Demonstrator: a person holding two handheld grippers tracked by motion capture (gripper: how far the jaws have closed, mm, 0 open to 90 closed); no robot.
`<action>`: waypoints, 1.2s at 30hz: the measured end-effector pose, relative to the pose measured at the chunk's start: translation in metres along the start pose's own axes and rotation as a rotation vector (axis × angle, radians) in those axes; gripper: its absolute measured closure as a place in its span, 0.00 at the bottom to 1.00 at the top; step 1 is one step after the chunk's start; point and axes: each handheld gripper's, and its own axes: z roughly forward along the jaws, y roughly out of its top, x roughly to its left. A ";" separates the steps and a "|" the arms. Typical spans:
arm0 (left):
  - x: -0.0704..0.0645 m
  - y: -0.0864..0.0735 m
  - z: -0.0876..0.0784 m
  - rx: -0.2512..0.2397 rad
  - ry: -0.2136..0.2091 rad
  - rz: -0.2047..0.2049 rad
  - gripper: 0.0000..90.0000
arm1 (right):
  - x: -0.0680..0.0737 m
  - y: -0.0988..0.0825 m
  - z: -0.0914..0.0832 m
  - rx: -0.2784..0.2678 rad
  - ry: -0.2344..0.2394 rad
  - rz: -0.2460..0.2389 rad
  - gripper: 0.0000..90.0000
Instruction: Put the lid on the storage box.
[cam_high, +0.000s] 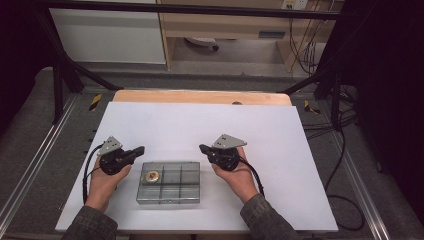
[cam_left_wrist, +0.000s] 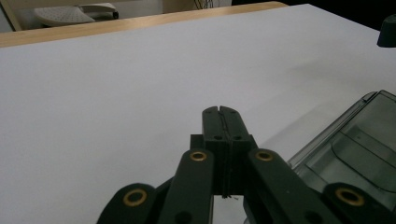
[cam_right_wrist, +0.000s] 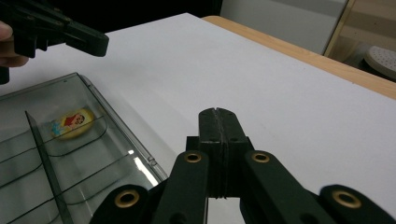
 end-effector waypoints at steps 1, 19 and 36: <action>-0.001 0.000 0.000 -0.004 -0.006 -0.005 1.00 | -0.001 0.001 -0.001 -0.006 -0.002 0.003 1.00; -0.015 0.009 -0.014 -0.050 0.035 -0.009 1.00 | -0.006 0.010 -0.019 -0.032 -0.029 0.028 1.00; -0.016 0.010 -0.014 -0.047 0.122 -0.089 0.32 | -0.017 0.019 -0.028 -0.007 -0.112 0.126 0.25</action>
